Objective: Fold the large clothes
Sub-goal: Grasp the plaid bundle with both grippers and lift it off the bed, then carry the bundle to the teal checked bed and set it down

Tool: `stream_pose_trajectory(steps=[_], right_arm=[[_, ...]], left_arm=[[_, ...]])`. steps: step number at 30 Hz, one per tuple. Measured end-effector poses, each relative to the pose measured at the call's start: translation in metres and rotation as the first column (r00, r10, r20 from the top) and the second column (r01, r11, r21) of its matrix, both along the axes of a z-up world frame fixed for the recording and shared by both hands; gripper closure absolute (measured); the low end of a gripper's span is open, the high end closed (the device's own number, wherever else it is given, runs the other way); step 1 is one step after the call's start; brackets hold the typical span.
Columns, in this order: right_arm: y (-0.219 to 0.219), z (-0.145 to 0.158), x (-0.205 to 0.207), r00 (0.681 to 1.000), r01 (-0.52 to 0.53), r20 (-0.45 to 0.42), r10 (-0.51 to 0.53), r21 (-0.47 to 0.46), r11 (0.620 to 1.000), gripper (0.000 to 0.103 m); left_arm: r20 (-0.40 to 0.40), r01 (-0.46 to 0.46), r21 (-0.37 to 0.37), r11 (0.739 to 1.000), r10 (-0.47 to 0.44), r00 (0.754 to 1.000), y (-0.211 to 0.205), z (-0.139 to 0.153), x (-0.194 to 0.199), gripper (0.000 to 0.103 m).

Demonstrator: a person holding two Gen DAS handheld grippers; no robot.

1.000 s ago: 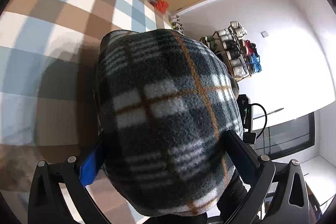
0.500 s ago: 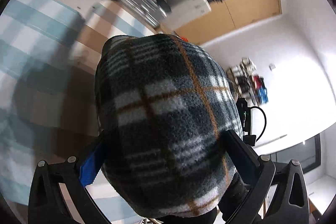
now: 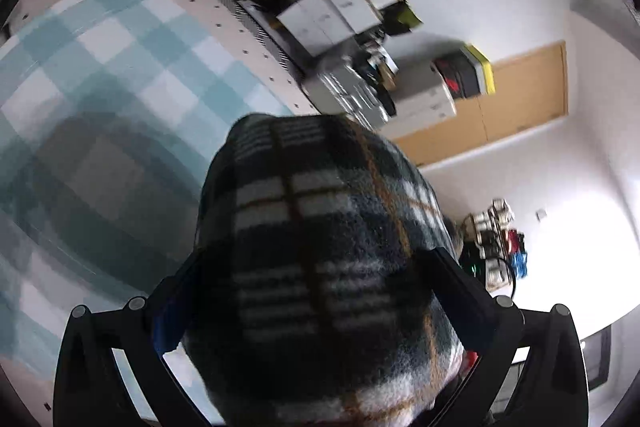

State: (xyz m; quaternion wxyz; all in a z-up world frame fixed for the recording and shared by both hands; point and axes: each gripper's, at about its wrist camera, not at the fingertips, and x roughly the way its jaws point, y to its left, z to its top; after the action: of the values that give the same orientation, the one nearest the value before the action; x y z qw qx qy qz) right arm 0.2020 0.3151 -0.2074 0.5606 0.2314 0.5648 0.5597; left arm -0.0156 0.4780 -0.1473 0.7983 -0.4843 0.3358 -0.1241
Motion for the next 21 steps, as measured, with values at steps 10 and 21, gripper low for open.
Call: stream_pose_trajectory(steps=[10, 21], right_arm=[[0.049, -0.114, -0.004, 0.994, 0.088, -0.053, -0.098, -0.164, 0.982, 0.0], [0.014, -0.102, 0.012, 0.994, 0.098, -0.012, -0.106, -0.287, 0.953, 0.0]], left_arm=[[-0.109, -0.059, -0.148, 0.987, 0.043, 0.993, 0.034, -0.12, 0.019, 0.001], [-0.161, -0.034, 0.174, 0.984, 0.062, 0.985, 0.045, -0.066, 0.001, 0.001]])
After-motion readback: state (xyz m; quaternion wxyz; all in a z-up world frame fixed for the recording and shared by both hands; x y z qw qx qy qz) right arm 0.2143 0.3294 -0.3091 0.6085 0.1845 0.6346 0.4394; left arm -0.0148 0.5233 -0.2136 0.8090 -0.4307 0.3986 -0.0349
